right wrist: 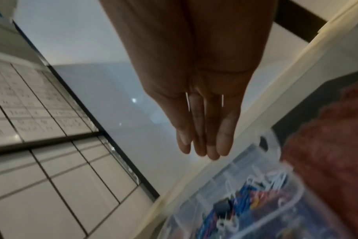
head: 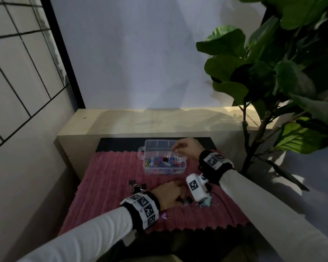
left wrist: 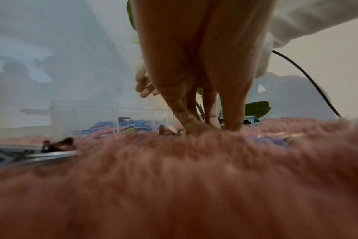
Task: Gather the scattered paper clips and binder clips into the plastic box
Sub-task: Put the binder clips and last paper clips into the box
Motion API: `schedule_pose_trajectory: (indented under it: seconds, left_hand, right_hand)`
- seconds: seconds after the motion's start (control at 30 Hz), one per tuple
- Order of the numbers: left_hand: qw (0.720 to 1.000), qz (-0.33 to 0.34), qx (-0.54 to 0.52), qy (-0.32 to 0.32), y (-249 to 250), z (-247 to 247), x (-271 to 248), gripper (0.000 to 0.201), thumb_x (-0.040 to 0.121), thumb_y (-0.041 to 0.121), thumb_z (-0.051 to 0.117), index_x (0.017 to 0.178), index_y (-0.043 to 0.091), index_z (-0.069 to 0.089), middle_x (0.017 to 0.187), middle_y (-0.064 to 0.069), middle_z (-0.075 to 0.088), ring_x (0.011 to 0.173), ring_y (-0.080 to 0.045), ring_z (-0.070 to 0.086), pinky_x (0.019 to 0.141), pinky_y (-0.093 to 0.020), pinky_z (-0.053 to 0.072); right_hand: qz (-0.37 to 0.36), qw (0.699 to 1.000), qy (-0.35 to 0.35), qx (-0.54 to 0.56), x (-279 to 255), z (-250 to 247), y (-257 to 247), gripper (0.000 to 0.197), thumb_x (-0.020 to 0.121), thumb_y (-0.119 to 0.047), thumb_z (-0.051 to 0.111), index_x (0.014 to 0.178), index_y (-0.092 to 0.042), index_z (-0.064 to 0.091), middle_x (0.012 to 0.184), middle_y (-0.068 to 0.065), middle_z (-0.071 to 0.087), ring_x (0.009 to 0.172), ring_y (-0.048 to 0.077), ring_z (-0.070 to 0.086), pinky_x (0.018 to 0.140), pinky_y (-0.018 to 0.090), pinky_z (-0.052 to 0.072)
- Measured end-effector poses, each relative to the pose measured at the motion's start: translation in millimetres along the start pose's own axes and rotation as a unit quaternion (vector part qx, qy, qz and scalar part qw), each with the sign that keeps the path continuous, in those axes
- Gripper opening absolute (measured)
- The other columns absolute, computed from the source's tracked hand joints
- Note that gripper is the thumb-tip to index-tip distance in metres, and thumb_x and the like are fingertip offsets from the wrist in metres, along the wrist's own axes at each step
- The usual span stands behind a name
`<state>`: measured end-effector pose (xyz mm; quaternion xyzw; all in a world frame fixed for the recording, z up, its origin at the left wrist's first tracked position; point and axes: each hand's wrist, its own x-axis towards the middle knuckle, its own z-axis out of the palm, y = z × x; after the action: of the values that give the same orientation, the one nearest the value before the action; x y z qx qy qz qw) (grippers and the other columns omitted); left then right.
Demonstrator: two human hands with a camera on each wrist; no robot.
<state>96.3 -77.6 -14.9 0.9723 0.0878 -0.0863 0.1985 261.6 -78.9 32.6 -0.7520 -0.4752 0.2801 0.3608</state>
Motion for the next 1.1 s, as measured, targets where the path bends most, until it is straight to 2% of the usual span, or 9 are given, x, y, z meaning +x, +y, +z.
schedule_pose_trajectory:
  seconds: [0.13,0.23,0.3,0.47,0.6,0.77,0.9,1.0,1.1]
  left_hand:
    - [0.998,0.005,-0.057,0.013,-9.9,-4.4,-0.4,0.013,0.081,0.011,0.063,0.089,0.001,0.062,0.1,-0.016,0.064,0.087,-0.023,0.059,0.078,-0.027,0.045]
    - [0.985,-0.029,-0.161,0.05,-24.3,-21.0,-5.4,0.008,0.081,0.003,0.062,0.087,-0.001,0.065,0.093,-0.018,0.07,0.058,0.007,0.057,0.058,-0.004,0.039]
    - [0.974,-0.069,-0.185,0.112,-39.3,-40.3,-10.2,0.01,0.083,0.001,0.06,0.09,-0.001,0.066,0.094,-0.017,0.071,0.052,0.013,0.055,0.056,-0.001,0.041]
    - [0.966,-0.129,-0.088,0.206,-75.9,-84.6,-14.5,0.015,0.083,0.009,0.062,0.095,0.003,0.07,0.096,-0.013,0.072,0.075,-0.008,0.06,0.072,-0.007,0.041]
    - [0.964,-0.165,-0.053,0.202,-87.1,-96.0,-9.6,0.016,0.084,0.009,0.06,0.095,0.001,0.07,0.095,-0.015,0.071,0.085,-0.023,0.067,0.081,-0.024,0.049]
    - [0.963,-0.173,-0.026,0.204,-90.7,-89.0,-12.3,0.016,0.082,0.008,0.06,0.093,0.002,0.07,0.1,-0.014,0.071,0.093,-0.024,0.065,0.085,-0.024,0.045]
    - [0.963,-0.173,-0.032,0.202,-92.6,-85.2,-11.9,0.016,0.082,0.005,0.06,0.094,0.002,0.069,0.102,-0.014,0.07,0.094,-0.024,0.064,0.079,-0.018,0.039]
    - [0.964,-0.177,-0.037,0.195,-93.2,-83.8,-10.8,0.017,0.082,0.005,0.06,0.096,0.002,0.069,0.103,-0.015,0.07,0.098,-0.025,0.063,0.083,-0.021,0.041]
    - [0.965,-0.178,-0.036,0.19,-93.3,-81.6,-8.7,0.018,0.082,0.004,0.06,0.097,0.002,0.068,0.104,-0.015,0.07,0.098,-0.025,0.064,0.085,-0.023,0.043]
  right_hand:
    - [-0.052,0.998,-0.012,-0.046,-24.9,-36.8,15.7,0.011,0.08,0.002,0.062,0.086,-0.002,0.07,0.092,0.015,0.071,0.075,0.014,0.064,0.077,0.015,0.051]
    - [-0.03,0.996,-0.008,-0.084,-46.3,-60.4,36.5,0.013,0.078,0.005,0.062,0.085,-0.003,0.069,0.092,0.015,0.069,0.085,0.019,0.063,0.082,0.026,0.048]
    - [-0.001,0.995,-0.045,-0.093,-59.2,-66.9,52.6,0.014,0.078,0.008,0.059,0.086,-0.001,0.067,0.088,0.015,0.066,0.076,0.011,0.061,0.073,0.017,0.048]
    - [0.035,0.989,-0.047,-0.136,-69.9,-62.2,81.1,0.014,0.079,0.013,0.054,0.089,0.014,0.063,0.09,0.019,0.064,0.082,0.022,0.056,0.06,0.007,0.042]
    - [0.047,0.986,-0.017,-0.159,-56.8,-46.1,80.4,0.025,0.083,-0.001,0.058,0.063,-0.015,0.055,0.07,0.001,0.058,0.075,0.021,0.054,0.074,0.036,0.05]
    - [0.101,0.945,-0.109,-0.291,-60.8,-23.6,60.1,0.034,0.072,-0.034,0.074,0.068,-0.023,0.042,0.074,-0.006,0.051,0.073,0.014,0.049,0.056,0.024,0.034]
    - [0.082,0.95,-0.09,-0.286,-71.1,-14.2,70.0,0.032,0.073,-0.018,0.074,0.084,-0.015,0.043,0.09,0.003,0.057,0.08,0.018,0.054,0.057,0.025,0.04]
    - [0.058,0.968,-0.041,-0.24,-72.1,-23.2,60.4,0.026,0.077,-0.011,0.069,0.093,-0.007,0.049,0.097,0.009,0.063,0.088,0.025,0.06,0.075,0.032,0.048]
    - [0.017,0.976,-0.002,-0.218,-66.4,-23.5,45.6,0.02,0.079,-0.01,0.066,0.071,-0.016,0.049,0.086,0.009,0.065,0.076,0.02,0.059,0.062,0.023,0.045]
